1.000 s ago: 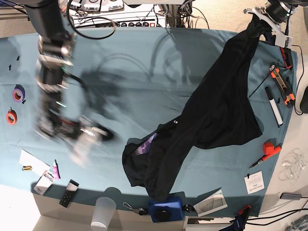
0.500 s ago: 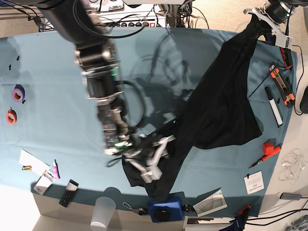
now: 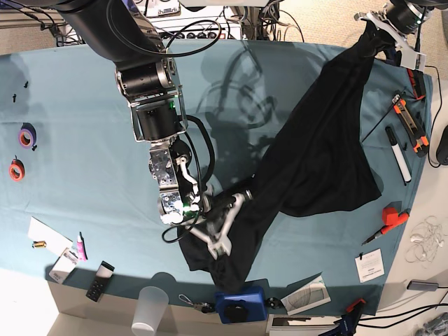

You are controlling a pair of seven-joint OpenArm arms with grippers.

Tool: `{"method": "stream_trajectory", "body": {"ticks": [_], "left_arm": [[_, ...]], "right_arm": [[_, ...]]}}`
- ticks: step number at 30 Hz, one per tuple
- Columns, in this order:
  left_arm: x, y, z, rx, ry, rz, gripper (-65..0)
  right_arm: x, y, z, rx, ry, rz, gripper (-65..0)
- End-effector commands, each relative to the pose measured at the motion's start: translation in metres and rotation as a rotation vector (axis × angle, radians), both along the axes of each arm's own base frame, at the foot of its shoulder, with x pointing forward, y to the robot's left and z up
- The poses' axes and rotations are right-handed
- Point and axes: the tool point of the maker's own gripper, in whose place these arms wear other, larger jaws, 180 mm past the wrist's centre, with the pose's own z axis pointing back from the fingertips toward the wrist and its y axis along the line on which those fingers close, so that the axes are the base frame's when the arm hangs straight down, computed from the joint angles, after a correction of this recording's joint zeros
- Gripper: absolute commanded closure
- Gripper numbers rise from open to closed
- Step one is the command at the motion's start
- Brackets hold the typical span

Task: Layout the t-shirt on the table in an organized manner, then fold the t-shirt properly
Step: 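Lower the right gripper onto the graphic side of the shirt and grasp it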

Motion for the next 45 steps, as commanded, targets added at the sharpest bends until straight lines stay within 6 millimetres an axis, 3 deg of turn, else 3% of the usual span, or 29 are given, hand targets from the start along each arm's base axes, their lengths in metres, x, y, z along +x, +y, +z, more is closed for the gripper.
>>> {"method": "stream_trajectory", "body": {"ticks": [1, 3, 5, 11, 12, 14, 17, 22, 23, 26, 29, 33, 40, 45], "left_arm": [[0.003, 0.0, 0.008, -0.003, -0.033, -0.003, 0.0], [0.003, 0.0, 0.008, -0.003, -0.033, -0.003, 0.0], [0.003, 0.0, 0.008, -0.004, -0.034, -0.003, 0.0], [0.003, 0.0, 0.009, -0.004, -0.036, -0.002, 0.0], [0.005, -0.001, 0.01, -0.009, -0.048, 0.001, 0.0], [0.006, -0.001, 0.011, -0.012, -0.05, 0.001, 0.0], [0.007, -0.001, 0.011, -0.01, -0.055, 0.001, 0.0], [0.02, -0.003, 0.018, -0.027, -0.103, 0.0, 0.0], [0.021, -0.003, 0.018, -0.028, -0.107, 0.001, 0.0], [0.021, -0.003, 0.019, -0.031, -0.11, 0.0, 0.0], [0.021, -0.003, 0.019, -0.03, -0.109, 0.0, 0.0], [0.022, -0.003, 0.019, -0.032, -0.111, 0.0, 0.0], [0.022, -0.003, 0.019, -0.033, -0.113, 0.0, 0.0], [0.022, -0.004, 0.019, -0.033, -0.112, 0.0, 0.0]], "right_arm": [[0.018, 0.003, 0.026, 0.0, -0.075, 0.01, 0.0], [0.022, 0.0, 0.04, -0.01, -0.11, 0.011, 0.0], [0.027, -0.005, 0.067, -0.023, -0.167, 0.012, 0.0], [0.02, -0.025, 0.2, -0.035, -0.476, 0.007, 0.0], [0.02, -0.035, 0.217, -0.051, -0.539, -0.011, 0.0], [0.019, -0.055, 0.228, -0.071, -0.592, -0.046, 0.0], [0.018, -0.072, 0.211, -0.056, -0.551, -0.092, 0.0], [0.014, -0.076, 0.175, -0.074, -0.454, -0.066, 0.0], [0.012, -0.074, 0.168, -0.083, -0.438, -0.045, -2.6], [0.011, -0.074, 0.146, -0.083, -0.382, -0.042, -20.6], [0.019, -0.071, 0.129, -0.04, -0.376, -0.048, -23.4], [0.034, -0.06, 0.094, 0.054, -0.371, -0.062, -23.4], [0.028, -0.02, 0.023, 0.145, -0.189, -0.06, -23.4], [0.034, 0.013, 0.026, 0.221, -0.249, -0.046, -23.4]]}}
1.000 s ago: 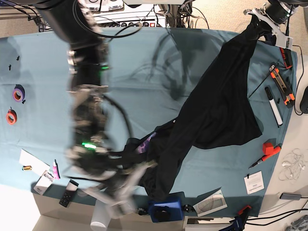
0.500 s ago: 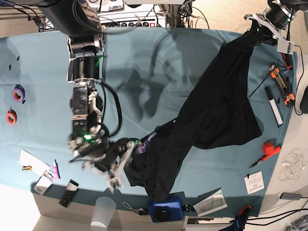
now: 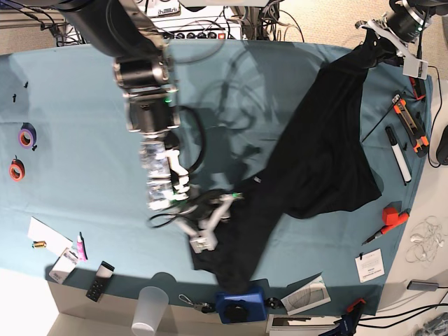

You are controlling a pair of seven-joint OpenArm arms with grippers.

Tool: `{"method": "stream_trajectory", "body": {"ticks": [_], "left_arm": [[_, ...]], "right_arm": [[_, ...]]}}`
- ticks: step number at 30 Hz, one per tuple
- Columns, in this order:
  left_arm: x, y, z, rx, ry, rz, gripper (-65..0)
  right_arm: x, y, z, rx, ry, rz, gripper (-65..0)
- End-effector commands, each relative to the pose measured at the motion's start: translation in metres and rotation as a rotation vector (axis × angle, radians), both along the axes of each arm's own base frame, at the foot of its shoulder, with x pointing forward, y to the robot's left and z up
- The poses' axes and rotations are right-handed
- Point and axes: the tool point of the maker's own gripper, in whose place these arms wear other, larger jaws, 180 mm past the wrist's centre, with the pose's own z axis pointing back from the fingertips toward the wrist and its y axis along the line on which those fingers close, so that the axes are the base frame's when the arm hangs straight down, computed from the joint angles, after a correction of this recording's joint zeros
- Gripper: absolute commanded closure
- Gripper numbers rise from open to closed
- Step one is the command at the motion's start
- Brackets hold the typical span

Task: Layout the t-shirt on the table in an organized manner, then fold the t-shirt properly
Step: 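Lower the right gripper onto the graphic side of the shirt and grasp it, then drag the grasped shirt with the right gripper away from the left gripper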

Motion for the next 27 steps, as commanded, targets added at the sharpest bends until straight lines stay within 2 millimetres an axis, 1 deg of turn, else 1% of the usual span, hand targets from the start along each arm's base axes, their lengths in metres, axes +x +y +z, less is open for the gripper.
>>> {"method": "stream_trajectory", "body": {"ticks": [1, 3, 4, 6, 7, 9, 11, 12, 14, 16, 18, 20, 22, 23, 24, 25, 27], "left_arm": [[0.002, 0.0, 0.008, 0.0, -0.031, -0.005, 0.0], [0.002, 0.0, 0.008, 0.001, -0.03, -0.006, 0.0], [0.002, 0.0, 0.008, 0.0, -0.031, -0.006, 0.0], [0.002, 0.0, 0.008, 0.0, -0.031, -0.005, 0.0], [0.002, 0.0, 0.008, 0.001, -0.031, -0.005, 0.0], [0.002, 0.0, 0.008, 0.0, -0.032, -0.005, 0.0], [0.003, 0.0, 0.008, 0.0, -0.033, -0.005, 0.0], [0.004, 0.0, 0.009, 0.0, -0.039, -0.002, 0.0], [0.005, 0.001, 0.011, -0.001, -0.051, 0.004, 0.0], [0.006, 0.001, 0.011, -0.002, -0.054, 0.006, 0.0], [0.005, 0.001, 0.011, -0.001, -0.053, 0.005, 0.0], [0.006, 0.001, 0.011, -0.001, -0.054, 0.006, 0.0], [0.006, 0.001, 0.011, -0.001, -0.054, 0.006, 0.0], [0.006, 0.001, 0.011, -0.001, -0.055, 0.005, 0.0], [0.006, 0.001, 0.011, 0.0, -0.055, 0.003, 0.0], [0.005, 0.001, 0.011, 0.0, -0.052, 0.002, 0.0], [0.004, 0.001, 0.01, 0.001, -0.047, 0.0, 0.0]], "right_arm": [[0.018, 0.014, 0.031, 0.044, -0.078, 0.012, -23.4], [0.017, 0.021, 0.034, 0.048, -0.071, 0.022, -21.6], [0.017, 0.022, 0.034, 0.045, -0.063, 0.025, -17.3], [0.017, 0.021, 0.032, 0.024, -0.054, 0.031, -3.3], [0.016, 0.018, 0.03, 0.001, -0.043, 0.029, 0.0], [0.014, 0.013, 0.026, -0.05, -0.009, 0.034, 0.0], [0.012, 0.007, 0.029, -0.08, 0.013, 0.032, 0.0], [0.013, 0.004, 0.035, -0.092, 0.01, 0.03, 0.0], [0.015, -0.003, 0.057, -0.11, -0.031, 0.021, 0.0], [0.016, -0.013, 0.09, -0.126, -0.106, 0.006, 0.0], [0.012, -0.027, 0.125, -0.152, -0.183, -0.014, 0.0], [0.003, -0.043, 0.156, -0.193, -0.247, -0.036, 0.0], [-0.008, -0.061, 0.183, -0.242, -0.309, -0.062, 0.0], [-0.013, -0.071, 0.192, -0.265, -0.348, -0.075, 0.0], [-0.018, -0.081, 0.195, -0.289, -0.368, -0.084, 0.0], [-0.023, -0.091, 0.192, -0.316, -0.372, -0.09, 0.0], [-0.036, -0.111, 0.179, -0.367, -0.347, -0.106, 0.0]]}}
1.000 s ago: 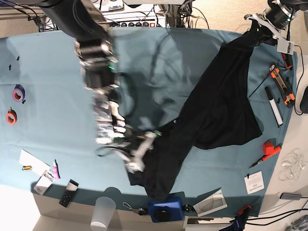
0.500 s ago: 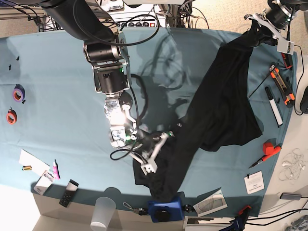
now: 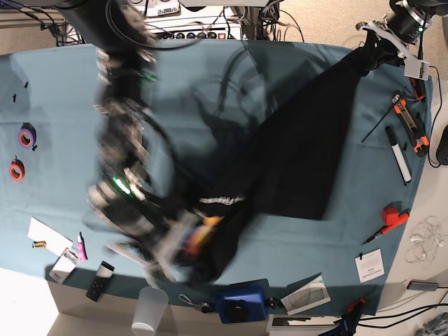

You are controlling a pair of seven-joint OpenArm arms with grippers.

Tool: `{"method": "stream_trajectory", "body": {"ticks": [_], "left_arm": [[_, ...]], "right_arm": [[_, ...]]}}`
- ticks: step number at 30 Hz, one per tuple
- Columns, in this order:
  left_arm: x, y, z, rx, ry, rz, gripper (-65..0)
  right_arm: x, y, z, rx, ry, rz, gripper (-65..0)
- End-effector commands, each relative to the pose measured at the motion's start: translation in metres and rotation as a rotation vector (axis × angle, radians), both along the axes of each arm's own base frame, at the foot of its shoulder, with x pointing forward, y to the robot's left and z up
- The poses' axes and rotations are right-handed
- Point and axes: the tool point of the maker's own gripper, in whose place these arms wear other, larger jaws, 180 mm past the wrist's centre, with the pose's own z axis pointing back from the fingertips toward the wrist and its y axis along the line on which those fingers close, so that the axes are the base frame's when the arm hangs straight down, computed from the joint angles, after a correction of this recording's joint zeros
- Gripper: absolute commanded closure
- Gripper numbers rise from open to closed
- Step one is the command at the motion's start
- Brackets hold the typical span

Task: Layout the t-shirt on the table in an organized manner, then fold the t-shirt properly
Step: 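Drag the grasped shirt with the right gripper away from the left gripper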

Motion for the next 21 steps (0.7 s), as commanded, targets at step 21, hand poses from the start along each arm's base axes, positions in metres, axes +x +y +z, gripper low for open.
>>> {"method": "stream_trajectory", "body": {"ticks": [21], "left_arm": [[0.002, 0.0, 0.008, 0.005, -0.03, -0.006, 0.0]], "right_arm": [[-0.173, -0.15, -0.118, -0.348, 0.47, -0.223, 0.0]]}}
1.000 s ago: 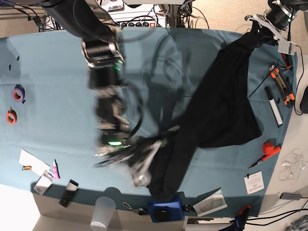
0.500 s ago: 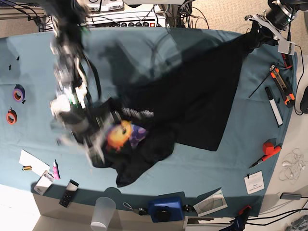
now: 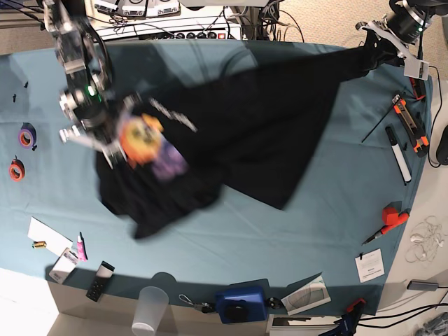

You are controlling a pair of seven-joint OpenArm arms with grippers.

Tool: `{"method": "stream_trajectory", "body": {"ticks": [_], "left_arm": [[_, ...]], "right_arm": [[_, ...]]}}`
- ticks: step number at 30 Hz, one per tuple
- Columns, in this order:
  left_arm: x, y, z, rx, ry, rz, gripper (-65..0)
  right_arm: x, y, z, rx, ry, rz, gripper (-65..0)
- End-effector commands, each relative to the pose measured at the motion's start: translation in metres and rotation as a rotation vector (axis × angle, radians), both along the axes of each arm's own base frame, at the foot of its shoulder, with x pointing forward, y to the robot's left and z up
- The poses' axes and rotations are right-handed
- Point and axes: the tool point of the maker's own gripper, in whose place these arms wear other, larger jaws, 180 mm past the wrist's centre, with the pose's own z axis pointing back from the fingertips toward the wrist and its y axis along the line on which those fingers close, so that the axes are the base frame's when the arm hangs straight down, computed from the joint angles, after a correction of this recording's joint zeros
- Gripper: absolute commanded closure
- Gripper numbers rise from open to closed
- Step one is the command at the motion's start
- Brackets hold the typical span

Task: Layout the t-shirt on the table in an organized manner, then fold the t-shirt properly
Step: 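Drag the grasped shirt with the right gripper away from the left gripper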

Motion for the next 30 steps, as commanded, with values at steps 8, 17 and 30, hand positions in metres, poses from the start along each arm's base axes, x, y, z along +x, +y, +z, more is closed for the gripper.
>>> {"method": "stream_trajectory", "body": {"ticks": [8, 17, 30], "left_arm": [[0.002, 0.0, 0.008, 0.004, -0.033, -0.007, 0.0], [0.002, 0.0, 0.008, 0.003, -0.033, -0.006, 0.0], [0.002, 0.0, 0.008, 0.003, -0.033, -0.006, 0.0]], "right_arm": [[-0.004, -0.035, 0.062, 0.0, -0.211, -0.081, 0.0], [0.005, -0.044, 0.085, -0.029, -0.292, -0.049, -16.1], [0.073, 0.011, 0.186, 0.166, -0.747, 0.104, -16.0]]}}
